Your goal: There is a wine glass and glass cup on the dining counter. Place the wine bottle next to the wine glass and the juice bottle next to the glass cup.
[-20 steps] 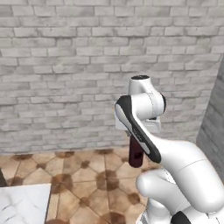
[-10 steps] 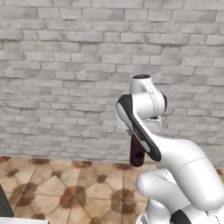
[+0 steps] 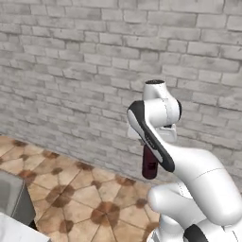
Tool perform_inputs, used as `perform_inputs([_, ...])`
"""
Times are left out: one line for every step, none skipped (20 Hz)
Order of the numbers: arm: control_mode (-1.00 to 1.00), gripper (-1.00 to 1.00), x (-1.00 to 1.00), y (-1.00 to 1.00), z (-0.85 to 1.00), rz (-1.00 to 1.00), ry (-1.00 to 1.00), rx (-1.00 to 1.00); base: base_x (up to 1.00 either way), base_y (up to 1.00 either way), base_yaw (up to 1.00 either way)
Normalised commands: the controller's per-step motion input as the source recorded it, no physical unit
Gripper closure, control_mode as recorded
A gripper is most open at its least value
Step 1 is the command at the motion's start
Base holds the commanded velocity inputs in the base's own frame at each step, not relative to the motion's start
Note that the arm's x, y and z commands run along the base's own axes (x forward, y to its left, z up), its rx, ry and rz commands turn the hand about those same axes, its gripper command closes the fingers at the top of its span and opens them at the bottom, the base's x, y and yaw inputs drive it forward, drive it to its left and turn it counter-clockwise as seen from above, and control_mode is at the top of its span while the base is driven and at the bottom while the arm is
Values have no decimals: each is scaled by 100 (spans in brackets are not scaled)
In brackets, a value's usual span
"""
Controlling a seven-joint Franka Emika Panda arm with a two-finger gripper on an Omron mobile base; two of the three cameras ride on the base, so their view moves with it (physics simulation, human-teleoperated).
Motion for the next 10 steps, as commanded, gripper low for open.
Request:
perform_inputs([100, 100, 0, 0, 0, 0, 0, 0, 62, -5, 62])
perform_inputs([100, 100, 0, 0, 0, 0, 0, 0, 62, -5, 62])
perform_inputs([100, 100, 0, 0, 0, 0, 0, 0, 62, -5, 62])
perform_inputs([100, 100, 0, 0, 0, 0, 0, 0, 62, -4, 62])
perform_inputs([100, 100, 0, 0, 0, 0, 0, 0, 62, -4, 62])
perform_inputs([100, 100, 0, 0, 0, 0, 0, 0, 62, -4, 62])
perform_inputs([100, 100, 0, 0, 0, 0, 0, 0, 62, -4, 62])
perform_inputs([100, 100, 0, 0, 0, 0, 0, 0, 62, -4, 61])
perform_inputs([100, 100, 0, 0, 0, 0, 0, 0, 62, -4, 61])
perform_inputs([100, 100, 0, 0, 0, 0, 0, 0, 62, -5, 61])
